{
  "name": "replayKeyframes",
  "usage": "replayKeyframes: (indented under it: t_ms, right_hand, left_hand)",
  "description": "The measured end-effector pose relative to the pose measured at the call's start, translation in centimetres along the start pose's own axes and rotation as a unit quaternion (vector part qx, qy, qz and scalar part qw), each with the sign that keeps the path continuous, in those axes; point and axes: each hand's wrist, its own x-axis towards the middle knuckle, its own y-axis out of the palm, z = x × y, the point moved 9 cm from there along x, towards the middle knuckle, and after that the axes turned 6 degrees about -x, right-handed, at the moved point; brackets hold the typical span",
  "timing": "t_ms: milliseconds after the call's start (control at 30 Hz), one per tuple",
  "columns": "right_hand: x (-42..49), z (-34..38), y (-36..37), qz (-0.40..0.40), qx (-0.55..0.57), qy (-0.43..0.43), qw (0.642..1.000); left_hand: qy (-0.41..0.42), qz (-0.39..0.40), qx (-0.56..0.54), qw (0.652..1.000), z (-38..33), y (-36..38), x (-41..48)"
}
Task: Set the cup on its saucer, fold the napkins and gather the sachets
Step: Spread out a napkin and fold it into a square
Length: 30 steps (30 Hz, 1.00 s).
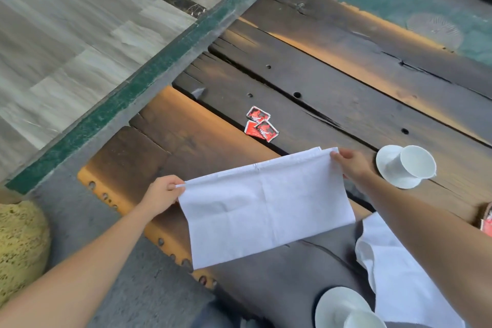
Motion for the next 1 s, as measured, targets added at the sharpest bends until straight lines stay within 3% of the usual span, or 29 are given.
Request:
replayKeyframes:
  t_ms: [700, 901, 1001]
  right_hand:
    - [4.7, -1.7, 2.9, -0.058, -0.111, 0.053, 0.991]
    - [4.0, -1.6, 2.8, -0.063, -0.079, 0.046, 0.994]
    - [2.7, -1.0, 2.5, -0.085, -0.075, 0.027, 0.993]
  left_hand:
    - [-0.007, 0.048, 0.146, 0.988, 0.0, 1.0, 3.5]
    - [-0.005, 0.055, 0.240, 0.969, -0.7, 1.3, 3.1]
    - [0.017, 0.017, 0.300, 0.954, -1.9, 0.7, 2.7]
